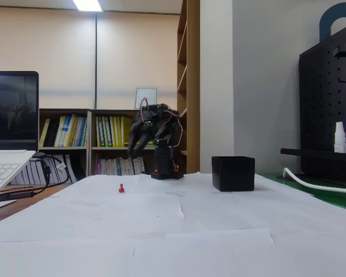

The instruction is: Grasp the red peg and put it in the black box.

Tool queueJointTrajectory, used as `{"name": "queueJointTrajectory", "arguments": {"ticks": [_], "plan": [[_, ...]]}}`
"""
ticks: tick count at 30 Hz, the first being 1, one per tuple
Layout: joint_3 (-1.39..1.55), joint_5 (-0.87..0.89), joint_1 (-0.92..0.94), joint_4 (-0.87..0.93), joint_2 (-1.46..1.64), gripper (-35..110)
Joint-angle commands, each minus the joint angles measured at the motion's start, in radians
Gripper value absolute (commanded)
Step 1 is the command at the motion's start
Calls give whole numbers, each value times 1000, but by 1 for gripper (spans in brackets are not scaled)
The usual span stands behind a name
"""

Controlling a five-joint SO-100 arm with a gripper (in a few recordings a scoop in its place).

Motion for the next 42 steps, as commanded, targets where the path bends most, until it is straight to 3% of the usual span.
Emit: {"name": "queueJointTrajectory", "arguments": {"ticks": [1, 7, 25, 30, 34, 37, 42], "plan": [[25, -34, 87, -97, 54, 0], [29, -83, 184, -127, 106, 0], [37, -78, 202, -229, 135, 0], [-23, -58, 172, -374, 72, 0], [-156, -32, 152, -640, 34, 0], [-210, -37, 152, -707, 40, 0], [-383, -60, 150, -996, 100, 0]]}}
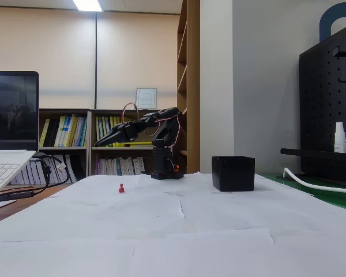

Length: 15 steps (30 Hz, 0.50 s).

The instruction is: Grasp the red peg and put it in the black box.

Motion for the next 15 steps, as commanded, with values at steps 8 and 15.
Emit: {"name": "queueJointTrajectory", "arguments": {"ticks": [8, 15], "plan": [[-281, -52, -15, -497, 89, 0], [-281, -81, -17, -480, 193, 0]]}}
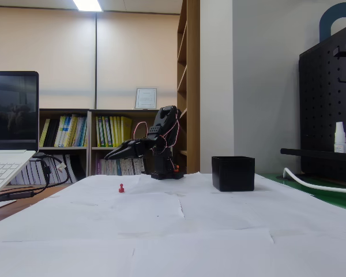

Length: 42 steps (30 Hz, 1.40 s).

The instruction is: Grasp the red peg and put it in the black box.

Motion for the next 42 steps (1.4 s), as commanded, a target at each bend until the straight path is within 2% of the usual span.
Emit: {"name": "queueJointTrajectory", "arguments": {"ticks": [1, 7, 11, 22, 26, 29, 42], "plan": [[17, -25, 3, -15, 48, 0], [17, -75, -6, -11, 147, 0], [14, -81, -37, -72, 241, 0], [14, -89, -89, -71, 276, 1], [14, -31, -54, -97, 256, 24], [15, -32, -37, -87, 222, 31], [15, -132, 9, -21, 160, 34]]}}
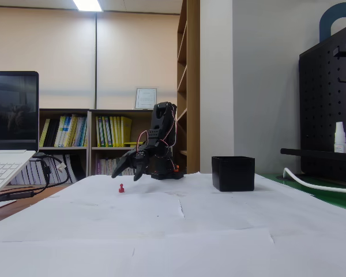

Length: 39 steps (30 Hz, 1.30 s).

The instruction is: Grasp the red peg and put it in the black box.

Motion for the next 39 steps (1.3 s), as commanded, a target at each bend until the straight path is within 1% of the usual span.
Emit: {"name": "queueJointTrajectory", "arguments": {"ticks": [1, 6, 12, 14, 16, 19, 21, 24, 28, 33, 39], "plan": [[15, -32, 40, 5, -34, 33], [15, -51, 54, 20, -11, 34], [14, -25, 31, -8, 94, 33], [14, -20, 31, -83, 178, 33], [17, 2, 31, -201, 288, 33], [26, 9, 31, -278, 382, 33], [31, 23, 29, -376, 462, 33], [69, 44, 26, -476, 575, 33], [143, 52, 35, -525, 658, 33], [230, 0, 71, -595, 813, 33], [247, -32, 86, -741, 962, 33]]}}
